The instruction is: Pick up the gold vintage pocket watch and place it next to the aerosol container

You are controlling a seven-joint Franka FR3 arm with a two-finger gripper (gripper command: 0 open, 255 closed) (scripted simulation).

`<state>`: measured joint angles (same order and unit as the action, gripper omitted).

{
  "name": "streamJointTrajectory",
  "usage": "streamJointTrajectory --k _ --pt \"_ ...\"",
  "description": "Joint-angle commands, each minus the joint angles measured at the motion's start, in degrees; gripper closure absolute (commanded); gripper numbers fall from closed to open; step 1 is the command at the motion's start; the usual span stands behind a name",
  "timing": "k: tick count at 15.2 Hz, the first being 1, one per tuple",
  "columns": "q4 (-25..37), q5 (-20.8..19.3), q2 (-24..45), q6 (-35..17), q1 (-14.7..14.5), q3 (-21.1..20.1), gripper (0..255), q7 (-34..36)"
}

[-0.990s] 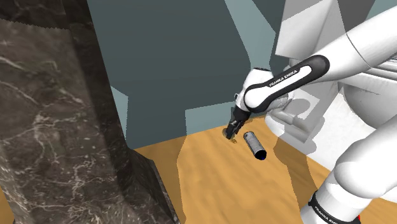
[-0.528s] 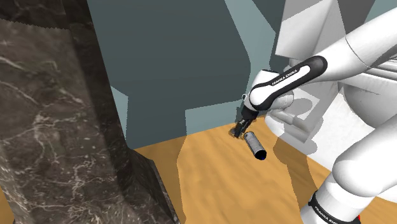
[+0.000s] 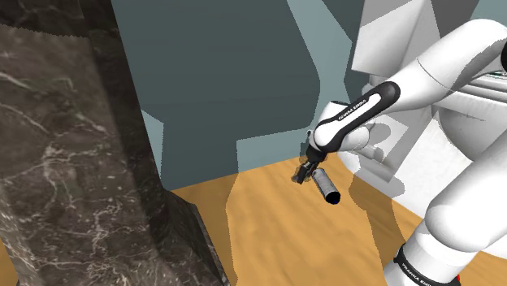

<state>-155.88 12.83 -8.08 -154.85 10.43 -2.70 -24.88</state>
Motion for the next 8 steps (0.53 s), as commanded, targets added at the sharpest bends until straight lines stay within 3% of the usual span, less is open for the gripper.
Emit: streamJointTrajectory --k 1,8 --pt "-0.27 0.77 1.80 -2.09 -0.22 0.13 255 -0.81" --pt "-0.35 4.61 8.42 -8.71 -1.06 0.05 255 -4.14"
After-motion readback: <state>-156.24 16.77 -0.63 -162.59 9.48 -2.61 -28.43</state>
